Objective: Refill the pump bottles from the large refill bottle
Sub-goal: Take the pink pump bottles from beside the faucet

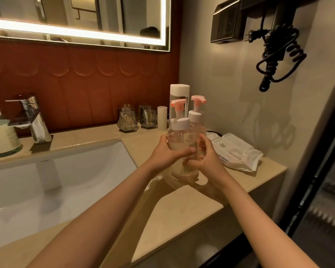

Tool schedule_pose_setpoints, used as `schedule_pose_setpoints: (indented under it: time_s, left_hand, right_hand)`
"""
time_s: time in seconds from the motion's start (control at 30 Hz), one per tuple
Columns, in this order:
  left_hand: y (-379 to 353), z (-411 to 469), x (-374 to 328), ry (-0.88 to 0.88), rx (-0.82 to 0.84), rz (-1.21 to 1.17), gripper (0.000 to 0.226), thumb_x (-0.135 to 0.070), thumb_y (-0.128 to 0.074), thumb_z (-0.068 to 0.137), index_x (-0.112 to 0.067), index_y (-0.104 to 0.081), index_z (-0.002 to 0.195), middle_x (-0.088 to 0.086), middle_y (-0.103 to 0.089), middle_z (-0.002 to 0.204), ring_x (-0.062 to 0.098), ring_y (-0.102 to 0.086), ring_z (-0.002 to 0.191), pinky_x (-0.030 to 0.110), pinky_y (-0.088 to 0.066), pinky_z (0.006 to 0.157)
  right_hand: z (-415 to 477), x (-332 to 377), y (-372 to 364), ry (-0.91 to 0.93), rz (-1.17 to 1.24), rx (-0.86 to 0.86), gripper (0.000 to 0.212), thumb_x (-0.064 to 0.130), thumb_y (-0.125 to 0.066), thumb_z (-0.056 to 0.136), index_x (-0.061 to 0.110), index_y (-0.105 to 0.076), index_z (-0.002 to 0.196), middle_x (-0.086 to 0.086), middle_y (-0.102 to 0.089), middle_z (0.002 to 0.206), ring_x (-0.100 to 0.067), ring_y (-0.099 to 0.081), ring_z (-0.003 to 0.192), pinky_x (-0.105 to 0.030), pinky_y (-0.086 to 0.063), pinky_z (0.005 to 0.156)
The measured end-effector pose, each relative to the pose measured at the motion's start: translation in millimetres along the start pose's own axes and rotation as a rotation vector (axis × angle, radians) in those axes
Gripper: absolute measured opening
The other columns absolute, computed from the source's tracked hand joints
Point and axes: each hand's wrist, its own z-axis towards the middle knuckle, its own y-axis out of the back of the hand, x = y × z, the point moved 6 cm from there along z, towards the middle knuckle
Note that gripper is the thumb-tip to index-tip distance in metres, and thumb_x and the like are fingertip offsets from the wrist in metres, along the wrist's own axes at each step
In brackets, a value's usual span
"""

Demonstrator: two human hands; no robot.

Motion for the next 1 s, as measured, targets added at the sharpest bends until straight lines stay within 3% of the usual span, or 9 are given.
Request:
schedule_pose_setpoints:
  time_s: [0.13, 0.3, 0.37, 0.47, 0.53, 0.6, 0.7, 0.87, 1.0]
  left_hand:
    - [-4, 3, -5, 0.005, 0.065, -0.018, 0.080, -0.039, -0.070, 0.077, -0.014, -0.025, 0.139, -0.001, -0.047, 0.130, 0.014, -0.051, 0.114, 0.020, -0.046, 0.080]
    - [-14, -1, -10, 0.015, 0.130, -0.082, 0.074, -0.029, -0.067, 0.081, -0.012, -0.023, 0.138, 0.007, -0.046, 0.134, 0.011, -0.061, 0.096, 0.014, -0.052, 0.063]
    - [-10, -2, -16, 0.000, 0.048, -0.047, 0.076, -0.029, -0.064, 0.084, -0.014, -0.018, 0.142, 0.004, -0.040, 0.136, 0.008, -0.051, 0.103, 0.014, -0.049, 0.075]
    - [6, 3, -35, -0.084, -0.108, -0.007, 0.070, -0.031, -0.058, 0.088, -0.014, -0.020, 0.145, 0.008, -0.035, 0.144, 0.013, -0.041, 0.118, 0.023, -0.036, 0.089]
    - [6, 6, -48, -0.145, -0.093, 0.023, 0.062, -0.028, -0.056, 0.091, -0.014, -0.028, 0.144, 0.007, -0.038, 0.144, 0.018, -0.041, 0.126, 0.023, -0.037, 0.090]
    - [-1, 7, -57, -0.172, -0.042, 0.080, 0.048, -0.019, -0.052, 0.093, -0.013, -0.040, 0.139, 0.005, -0.048, 0.135, 0.016, -0.048, 0.116, 0.017, -0.041, 0.082]
    - [-6, 6, -64, -0.182, -0.060, 0.111, 0.031, -0.014, -0.051, 0.093, -0.009, -0.055, 0.124, 0.009, -0.060, 0.117, 0.018, -0.056, 0.102, 0.021, -0.047, 0.078]
    - [-8, 2, -67, -0.182, -0.200, 0.256, 0.039, -0.019, -0.053, 0.094, -0.010, -0.050, 0.132, 0.005, -0.058, 0.127, 0.017, -0.053, 0.112, 0.024, -0.039, 0.084]
    - [-11, 2, -66, -0.133, -0.256, 0.292, 0.042, -0.020, -0.055, 0.093, -0.011, -0.049, 0.134, 0.005, -0.057, 0.129, 0.021, -0.052, 0.118, 0.031, -0.042, 0.094]
  right_hand:
    - [1, 0, -3, -0.019, -0.043, -0.052, 0.107, 0.010, -0.082, 0.066, 0.025, -0.014, 0.148, -0.004, -0.033, 0.148, -0.024, -0.037, 0.133, -0.042, -0.040, 0.105]
    - [9, 9, -12, -0.015, -0.164, -0.127, 0.078, 0.009, -0.075, 0.074, 0.020, -0.032, 0.139, -0.005, -0.046, 0.136, -0.025, -0.046, 0.126, -0.042, -0.044, 0.098]
    - [8, 9, -11, -0.058, -0.168, -0.150, 0.063, 0.011, -0.074, 0.075, 0.018, -0.040, 0.128, -0.004, -0.052, 0.128, -0.024, -0.049, 0.120, -0.038, -0.044, 0.094]
    - [6, 8, -9, -0.081, -0.187, -0.179, 0.072, 0.027, -0.081, 0.069, 0.020, -0.040, 0.127, 0.000, -0.053, 0.124, -0.021, -0.050, 0.116, -0.033, -0.042, 0.087]
    - [5, 9, -11, -0.102, -0.192, -0.195, 0.077, 0.031, -0.082, 0.067, 0.021, -0.039, 0.130, 0.001, -0.052, 0.126, -0.021, -0.048, 0.118, -0.032, -0.040, 0.085]
    - [3, 9, -11, -0.125, -0.197, -0.206, 0.078, 0.033, -0.082, 0.067, 0.021, -0.039, 0.131, 0.001, -0.051, 0.130, -0.023, -0.046, 0.122, -0.032, -0.039, 0.085]
    - [1, 11, -11, -0.158, -0.204, -0.213, 0.074, 0.032, -0.081, 0.069, 0.021, -0.040, 0.129, 0.001, -0.051, 0.132, -0.026, -0.045, 0.124, -0.039, -0.042, 0.089]
    - [-1, 13, -11, -0.167, -0.258, -0.221, 0.069, 0.032, -0.079, 0.070, 0.020, -0.041, 0.127, -0.001, -0.054, 0.126, -0.026, -0.049, 0.119, -0.039, -0.043, 0.086]
    - [-2, 11, -12, -0.148, -0.318, -0.232, 0.067, 0.028, -0.076, 0.075, 0.020, -0.037, 0.129, -0.004, -0.052, 0.127, -0.027, -0.051, 0.116, -0.038, -0.044, 0.082]
